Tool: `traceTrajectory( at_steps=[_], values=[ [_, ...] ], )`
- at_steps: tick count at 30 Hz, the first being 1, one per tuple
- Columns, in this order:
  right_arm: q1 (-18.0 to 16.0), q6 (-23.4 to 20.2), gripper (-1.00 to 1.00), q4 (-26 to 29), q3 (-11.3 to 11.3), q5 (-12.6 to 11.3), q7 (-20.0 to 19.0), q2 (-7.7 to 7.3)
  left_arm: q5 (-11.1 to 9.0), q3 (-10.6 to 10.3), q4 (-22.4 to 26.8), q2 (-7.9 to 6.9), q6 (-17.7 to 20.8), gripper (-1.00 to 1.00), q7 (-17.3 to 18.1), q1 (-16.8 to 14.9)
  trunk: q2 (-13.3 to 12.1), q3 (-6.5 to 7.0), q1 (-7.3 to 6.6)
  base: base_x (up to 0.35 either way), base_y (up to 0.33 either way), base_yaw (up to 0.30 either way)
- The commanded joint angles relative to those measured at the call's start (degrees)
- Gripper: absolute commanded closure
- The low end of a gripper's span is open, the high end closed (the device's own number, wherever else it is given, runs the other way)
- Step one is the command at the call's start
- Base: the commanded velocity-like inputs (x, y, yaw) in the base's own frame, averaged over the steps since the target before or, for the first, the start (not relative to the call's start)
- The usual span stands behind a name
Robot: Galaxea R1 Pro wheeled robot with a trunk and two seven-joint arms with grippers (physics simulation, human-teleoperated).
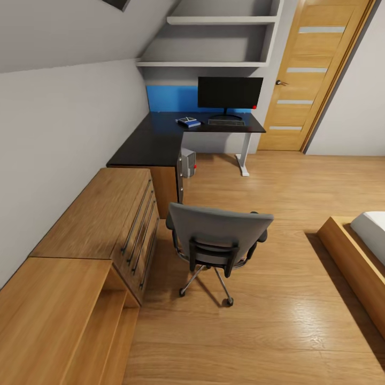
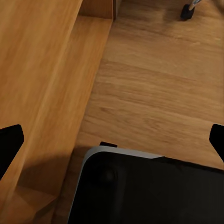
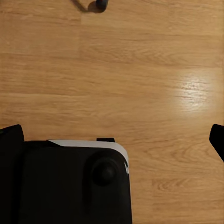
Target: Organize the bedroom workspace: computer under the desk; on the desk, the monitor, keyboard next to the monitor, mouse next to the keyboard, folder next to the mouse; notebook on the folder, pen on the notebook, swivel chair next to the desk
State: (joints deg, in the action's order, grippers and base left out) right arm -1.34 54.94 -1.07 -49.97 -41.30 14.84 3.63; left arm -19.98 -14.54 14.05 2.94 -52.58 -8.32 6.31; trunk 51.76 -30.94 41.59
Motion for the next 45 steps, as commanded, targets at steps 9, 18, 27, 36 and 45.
traceTrajectory(
  at_steps=[9, 18, 27, 36, 45],
  values=[
    [-0.01, 0.08, -1.00, -0.10, -0.47, 0.08, 0.54, -0.02, -0.15, -0.49, -0.04, 0.04, -0.06, -1.00, -0.54, 0.02, 0.04, -0.04, 0.01, 0.000, 0.000, 0.000],
    [-0.04, 0.08, -1.00, -0.10, -0.47, 0.08, 0.54, -0.03, -0.21, -0.37, -0.07, 0.04, -0.05, -1.00, -0.62, 0.02, 0.04, -0.04, 0.01, 0.000, 0.000, 0.000],
    [-0.06, 0.08, -1.00, -0.10, -0.47, 0.08, 0.54, -0.03, -0.21, -0.51, -0.07, 0.05, -0.06, -1.00, -0.57, 0.02, 2.44, -1.12, 1.33, 0.000, 0.000, 0.000],
    [-0.03, 0.08, -1.00, -0.13, -0.47, 0.08, 0.54, -0.03, -0.23, -0.40, -0.07, -0.04, 0.60, -1.00, -0.68, 0.02, 6.05, -2.73, 3.30, 0.000, 0.000, 0.000],
    [-0.05, 0.10, -1.00, -0.09, -0.47, 0.00, 0.54, -0.03, -0.23, -0.40, -0.07, 0.01, 2.88, -1.00, -0.92, 0.02, 9.66, -4.35, 5.28, 0.000, 0.000, 0.000]
  ],
)
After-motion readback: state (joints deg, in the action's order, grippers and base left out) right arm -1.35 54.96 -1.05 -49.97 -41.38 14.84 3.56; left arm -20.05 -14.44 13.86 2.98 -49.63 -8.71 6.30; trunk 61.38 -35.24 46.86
